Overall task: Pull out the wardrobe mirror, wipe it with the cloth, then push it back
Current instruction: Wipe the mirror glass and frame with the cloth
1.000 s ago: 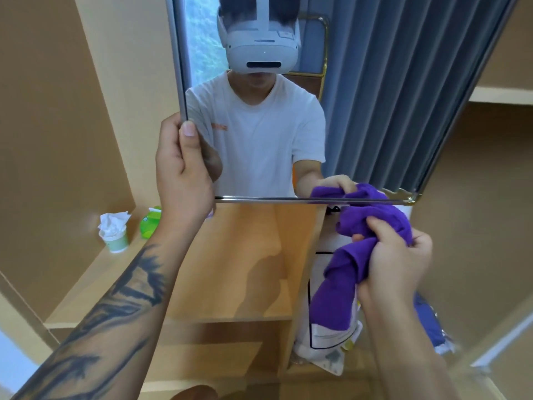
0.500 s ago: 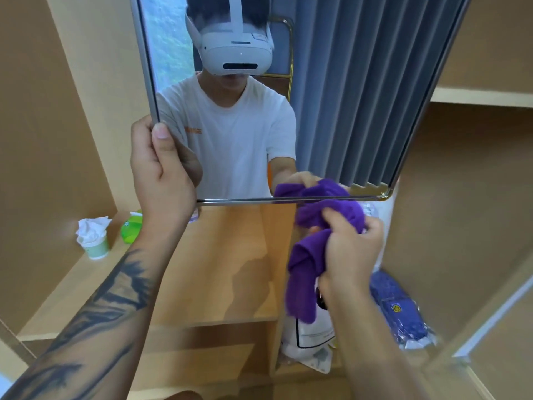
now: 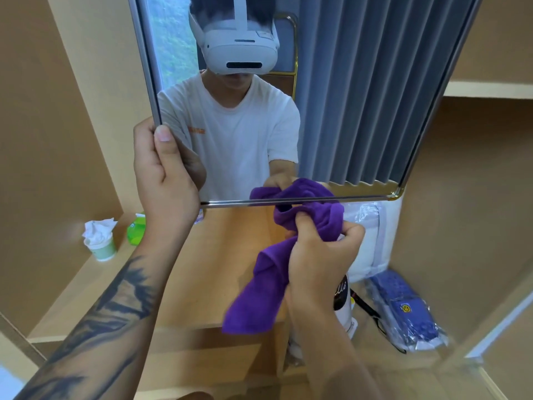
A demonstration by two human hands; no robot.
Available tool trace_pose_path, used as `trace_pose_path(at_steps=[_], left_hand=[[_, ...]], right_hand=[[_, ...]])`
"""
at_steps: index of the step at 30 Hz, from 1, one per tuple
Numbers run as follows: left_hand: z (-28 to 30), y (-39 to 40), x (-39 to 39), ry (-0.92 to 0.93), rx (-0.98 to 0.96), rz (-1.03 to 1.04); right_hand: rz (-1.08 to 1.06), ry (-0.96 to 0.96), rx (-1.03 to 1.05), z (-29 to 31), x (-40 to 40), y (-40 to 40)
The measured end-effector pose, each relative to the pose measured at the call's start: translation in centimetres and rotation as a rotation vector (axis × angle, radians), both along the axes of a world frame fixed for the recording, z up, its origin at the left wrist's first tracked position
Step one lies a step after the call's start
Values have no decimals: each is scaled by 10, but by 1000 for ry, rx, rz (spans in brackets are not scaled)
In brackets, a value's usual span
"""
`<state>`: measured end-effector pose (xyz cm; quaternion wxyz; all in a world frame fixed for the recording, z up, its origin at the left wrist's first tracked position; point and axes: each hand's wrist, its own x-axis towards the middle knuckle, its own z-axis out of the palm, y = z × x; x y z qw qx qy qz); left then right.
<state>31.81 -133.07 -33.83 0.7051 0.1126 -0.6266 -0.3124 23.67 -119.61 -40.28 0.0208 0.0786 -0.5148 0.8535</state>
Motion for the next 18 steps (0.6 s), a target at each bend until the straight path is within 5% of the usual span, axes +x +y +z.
trace_pose_path(at_steps=[12, 18], left_hand=[[-1, 2, -2, 10, 7, -1], [-3, 1, -4, 25, 18, -1]], right_hand=[[-134, -179, -101, 16, -56, 36], [85, -132, 28, 9, -55, 37]])
